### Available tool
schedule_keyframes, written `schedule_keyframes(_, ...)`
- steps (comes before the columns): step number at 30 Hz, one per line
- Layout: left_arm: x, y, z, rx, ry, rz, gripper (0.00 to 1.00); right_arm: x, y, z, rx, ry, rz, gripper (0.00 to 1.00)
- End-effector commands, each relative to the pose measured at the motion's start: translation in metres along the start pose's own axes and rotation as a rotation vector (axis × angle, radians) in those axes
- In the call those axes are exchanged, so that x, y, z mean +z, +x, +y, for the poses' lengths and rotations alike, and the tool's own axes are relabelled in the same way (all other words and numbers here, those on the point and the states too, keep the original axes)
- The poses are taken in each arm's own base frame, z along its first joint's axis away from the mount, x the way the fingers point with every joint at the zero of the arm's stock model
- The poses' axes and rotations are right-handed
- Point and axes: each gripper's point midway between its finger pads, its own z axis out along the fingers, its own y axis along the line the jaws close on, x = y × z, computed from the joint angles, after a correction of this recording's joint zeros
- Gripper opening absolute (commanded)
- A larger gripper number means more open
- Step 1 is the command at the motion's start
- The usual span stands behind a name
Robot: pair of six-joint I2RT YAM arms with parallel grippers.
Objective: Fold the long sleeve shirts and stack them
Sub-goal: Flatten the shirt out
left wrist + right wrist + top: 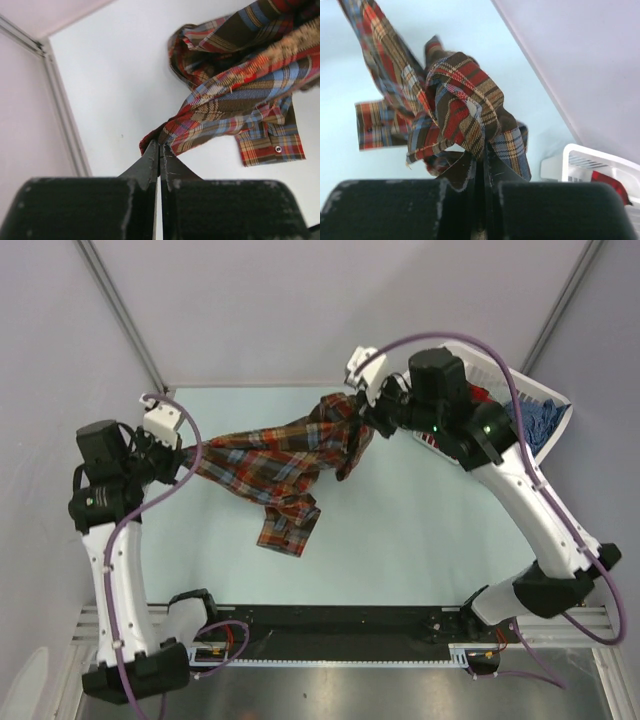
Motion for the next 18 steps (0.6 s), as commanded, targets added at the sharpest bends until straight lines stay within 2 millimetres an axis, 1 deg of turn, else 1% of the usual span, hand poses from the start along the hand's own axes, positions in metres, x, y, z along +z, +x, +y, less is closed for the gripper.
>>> schedule_keyframes(1, 0.005, 0.012, 0.003, 0.017, -0.029, 0.001, 0.00, -0.001, 0.019, 0.004, -0.097, 0.083, 0.028, 0.14)
schedule_keyframes(2, 0.010, 0.018, 0.003, 0.004, -0.021, 0.021, 0.00, 0.011, 0.027, 0.008, -0.087, 0.064, 0.049, 0.36)
schedule_keyframes(3, 0.016, 0.026, 0.004, -0.019, -0.013, 0.048, 0.00, 0.020, 0.031, 0.013, -0.079, 0.044, 0.060, 0.49)
schedule_keyframes(4, 0.026, 0.036, 0.006, -0.043, 0.000, 0.088, 0.00, 0.027, 0.030, 0.014, -0.068, 0.035, 0.060, 0.56)
schedule_keyframes(5, 0.032, 0.045, 0.009, -0.060, -0.003, 0.118, 0.00, 0.052, 0.044, 0.020, -0.026, -0.005, 0.101, 0.57)
schedule_keyframes(6, 0.039, 0.052, 0.021, -0.077, -0.048, 0.140, 0.00, 0.064, 0.049, 0.020, 0.000, -0.019, 0.114, 0.60)
schedule_keyframes(7, 0.053, 0.074, 0.025, -0.118, -0.043, 0.203, 0.00, 0.077, 0.055, 0.020, 0.026, -0.029, 0.136, 0.66)
schedule_keyframes(8, 0.058, 0.086, 0.033, -0.151, -0.059, 0.234, 0.00, 0.100, 0.060, 0.019, 0.063, -0.052, 0.156, 0.67)
schedule_keyframes(9, 0.063, 0.097, 0.038, -0.199, -0.061, 0.265, 0.00, 0.106, 0.076, 0.013, 0.125, -0.064, 0.210, 0.68)
schedule_keyframes(10, 0.074, 0.115, 0.044, -0.249, -0.047, 0.322, 0.00, 0.112, 0.086, 0.010, 0.158, -0.080, 0.240, 0.67)
schedule_keyframes(11, 0.074, 0.125, 0.052, -0.285, -0.055, 0.346, 0.00, 0.114, 0.090, 0.006, 0.192, -0.102, 0.246, 0.66)
schedule_keyframes(12, 0.076, 0.130, 0.056, -0.306, -0.058, 0.358, 0.00, 0.120, 0.114, 0.003, 0.242, -0.116, 0.304, 0.65)
schedule_keyframes(13, 0.080, 0.135, 0.055, -0.329, -0.031, 0.363, 0.00, 0.116, 0.130, -0.013, 0.283, -0.097, 0.326, 0.63)
schedule_keyframes(14, 0.080, 0.135, 0.054, -0.332, -0.015, 0.360, 0.00, 0.114, 0.137, -0.013, 0.318, -0.128, 0.331, 0.63)
schedule_keyframes(15, 0.080, 0.138, 0.049, -0.324, 0.011, 0.365, 0.00, 0.108, 0.145, -0.009, 0.348, -0.161, 0.351, 0.64)
schedule_keyframes(16, 0.079, 0.135, 0.045, -0.322, 0.028, 0.350, 0.00, 0.101, 0.151, -0.010, 0.369, -0.180, 0.355, 0.68)
schedule_keyframes(17, 0.080, 0.133, 0.039, -0.318, 0.059, 0.333, 0.00, 0.099, 0.151, -0.001, 0.383, -0.220, 0.348, 0.71)
schedule_keyframes(18, 0.080, 0.137, 0.038, -0.308, 0.056, 0.336, 0.00, 0.098, 0.170, 0.013, 0.404, -0.251, 0.386, 0.74)
